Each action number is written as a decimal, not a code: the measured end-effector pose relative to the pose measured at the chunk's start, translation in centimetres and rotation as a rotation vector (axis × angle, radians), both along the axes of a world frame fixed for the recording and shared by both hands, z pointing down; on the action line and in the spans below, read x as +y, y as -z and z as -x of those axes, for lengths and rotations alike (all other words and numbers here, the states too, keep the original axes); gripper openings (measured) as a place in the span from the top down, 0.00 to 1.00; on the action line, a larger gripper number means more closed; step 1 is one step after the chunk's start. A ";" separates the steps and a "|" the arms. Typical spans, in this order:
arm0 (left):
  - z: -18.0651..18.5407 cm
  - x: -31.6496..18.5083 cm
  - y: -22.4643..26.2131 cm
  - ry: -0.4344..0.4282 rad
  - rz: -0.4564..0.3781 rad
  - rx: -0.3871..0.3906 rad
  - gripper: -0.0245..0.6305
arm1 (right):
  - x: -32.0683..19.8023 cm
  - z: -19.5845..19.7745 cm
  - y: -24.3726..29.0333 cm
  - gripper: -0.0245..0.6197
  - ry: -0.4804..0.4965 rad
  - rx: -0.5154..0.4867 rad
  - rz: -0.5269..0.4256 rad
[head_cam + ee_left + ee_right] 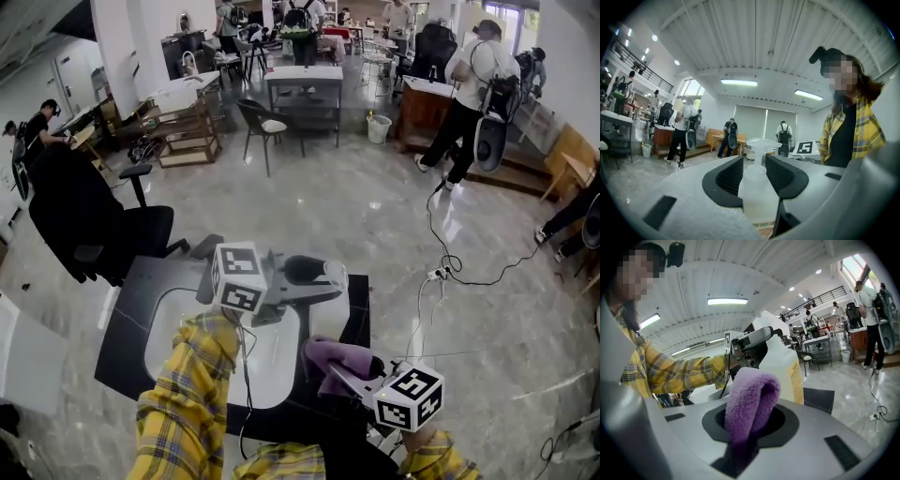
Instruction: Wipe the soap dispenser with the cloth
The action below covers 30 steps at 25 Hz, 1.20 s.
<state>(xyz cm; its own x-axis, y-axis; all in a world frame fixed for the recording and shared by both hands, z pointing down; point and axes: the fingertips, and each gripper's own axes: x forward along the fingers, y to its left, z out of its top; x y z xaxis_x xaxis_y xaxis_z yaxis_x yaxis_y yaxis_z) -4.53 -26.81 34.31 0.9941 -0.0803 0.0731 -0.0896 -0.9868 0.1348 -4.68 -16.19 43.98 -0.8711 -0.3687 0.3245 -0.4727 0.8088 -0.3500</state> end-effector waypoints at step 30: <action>-1.2 0.0 0.6 0.559 -0.034 0.010 0.74 | 1.0 -2.6 1.5 0.85 -0.059 -0.002 -0.053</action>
<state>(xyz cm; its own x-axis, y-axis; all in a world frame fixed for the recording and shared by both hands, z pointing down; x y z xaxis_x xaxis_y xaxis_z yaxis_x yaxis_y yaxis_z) -3.35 -26.81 33.68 0.8001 -0.5976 0.0521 -0.5995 -0.7933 0.1067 -2.07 -15.17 42.52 -0.8480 -0.4363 0.3010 -0.5195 0.7969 -0.3083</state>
